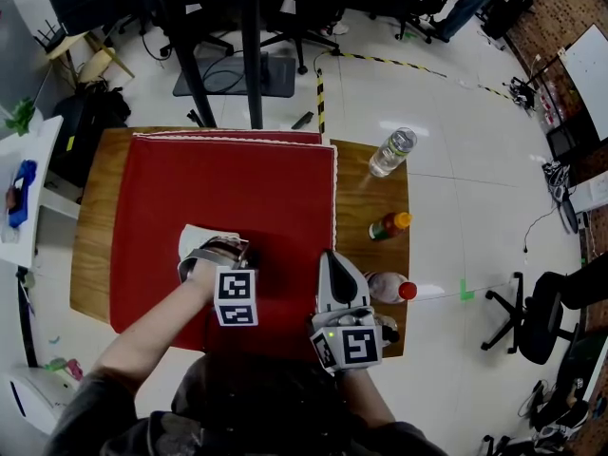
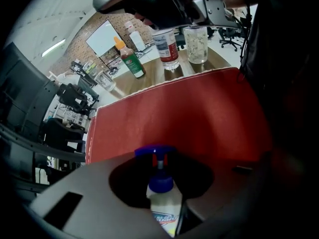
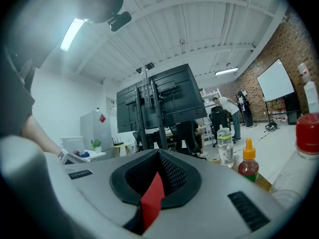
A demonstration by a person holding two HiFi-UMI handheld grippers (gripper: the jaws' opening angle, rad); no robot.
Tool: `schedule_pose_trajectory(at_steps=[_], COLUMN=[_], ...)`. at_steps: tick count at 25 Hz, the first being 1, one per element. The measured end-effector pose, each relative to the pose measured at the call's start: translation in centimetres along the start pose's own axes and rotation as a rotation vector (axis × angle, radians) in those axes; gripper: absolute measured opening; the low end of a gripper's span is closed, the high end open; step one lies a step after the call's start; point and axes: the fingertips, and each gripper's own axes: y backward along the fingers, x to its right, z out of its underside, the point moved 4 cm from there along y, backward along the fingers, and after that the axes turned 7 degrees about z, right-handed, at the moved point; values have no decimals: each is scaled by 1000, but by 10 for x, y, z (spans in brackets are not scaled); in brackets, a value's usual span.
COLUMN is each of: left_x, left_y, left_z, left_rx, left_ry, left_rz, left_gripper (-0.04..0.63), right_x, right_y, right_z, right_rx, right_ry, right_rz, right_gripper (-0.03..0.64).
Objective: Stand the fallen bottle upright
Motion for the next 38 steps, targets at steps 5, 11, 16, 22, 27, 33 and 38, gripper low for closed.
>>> schedule_pose_trajectory(at_steps=[5, 11, 16, 22, 27, 33, 38], left_x=[-11, -16, -19, -24, -29, -36, -36], left_y=[23, 52, 73, 102, 125, 153, 166], left_z=[10, 16, 16, 13, 13, 18, 31], left_rx=[31, 88, 159, 313, 485, 722, 885], left_ry=[66, 148, 219, 333, 514, 661, 755], left_rz=[-50, -91, -125, -171, -161, -253, -327], left_gripper=[130, 130, 130, 130, 130, 130, 130], right_x=[-6, -18, -23, -33, -38, -45, -52], right_y=[1, 7, 12, 15, 21, 27, 30], right_z=[-3, -5, -6, -8, -9, -10, -8], right_rx=[-2, -16, -12, -13, -7, -6, -11], right_ry=[-3, 12, 15, 23, 28, 34, 40], right_rz=[-5, -23, -26, -31, -33, -43, -49], right_gripper=[13, 13, 12, 12, 14, 14, 12])
